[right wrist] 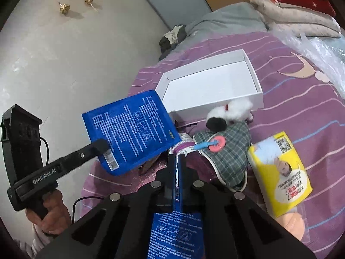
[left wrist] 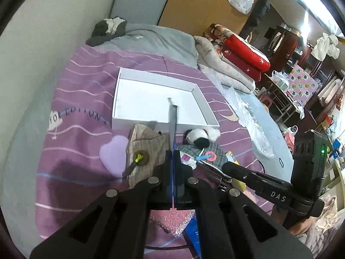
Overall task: Organize soft objects
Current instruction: 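Lift the ice pack with the left gripper while the right gripper carries the sponge, then lower the ice pack into the box with the left gripper while the right gripper sets the sponge beside it, then grasp the white plush toy with the left gripper while the right gripper grasps the yellow package, then carry the plush with the left gripper while the right gripper lowers the yellow package into the box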
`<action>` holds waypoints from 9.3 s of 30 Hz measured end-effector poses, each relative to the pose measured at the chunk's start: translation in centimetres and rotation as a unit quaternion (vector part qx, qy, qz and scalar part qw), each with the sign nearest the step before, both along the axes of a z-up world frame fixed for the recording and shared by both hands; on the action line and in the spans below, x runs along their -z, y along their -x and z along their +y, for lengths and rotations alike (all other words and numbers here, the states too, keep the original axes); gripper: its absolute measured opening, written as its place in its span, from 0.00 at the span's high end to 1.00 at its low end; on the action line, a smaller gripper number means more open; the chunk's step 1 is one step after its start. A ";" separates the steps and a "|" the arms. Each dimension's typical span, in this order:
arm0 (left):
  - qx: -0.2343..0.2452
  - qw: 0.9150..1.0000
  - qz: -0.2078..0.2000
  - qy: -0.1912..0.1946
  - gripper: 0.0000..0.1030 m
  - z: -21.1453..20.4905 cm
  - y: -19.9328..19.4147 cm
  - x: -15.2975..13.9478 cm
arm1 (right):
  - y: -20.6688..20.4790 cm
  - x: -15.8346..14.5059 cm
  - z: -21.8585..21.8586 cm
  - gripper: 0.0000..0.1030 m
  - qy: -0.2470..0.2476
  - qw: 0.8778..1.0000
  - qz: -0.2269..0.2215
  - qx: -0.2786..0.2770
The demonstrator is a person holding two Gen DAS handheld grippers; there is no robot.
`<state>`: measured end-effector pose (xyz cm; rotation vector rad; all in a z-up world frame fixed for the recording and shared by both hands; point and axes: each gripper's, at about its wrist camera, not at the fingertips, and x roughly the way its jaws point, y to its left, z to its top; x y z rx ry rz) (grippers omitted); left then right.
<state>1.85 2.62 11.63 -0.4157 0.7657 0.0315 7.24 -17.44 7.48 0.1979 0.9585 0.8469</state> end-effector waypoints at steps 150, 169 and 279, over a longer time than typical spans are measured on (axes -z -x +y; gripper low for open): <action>0.074 0.963 0.214 -0.146 0.55 5.3 -16.8 6.4 | -16.5 3.3 4.9 0.72 0.222 0.972 -0.072 0.019; 0.050 0.975 0.211 -0.041 0.95 0.6 -22.6 9.2 | -18.5 5.6 8.0 0.78 0.191 0.981 -0.007 0.031; 0.063 0.989 0.122 0.048 0.75 -6.8 -12.3 7.5 | -10.4 3.6 -7.9 0.35 0.088 0.981 0.147 0.092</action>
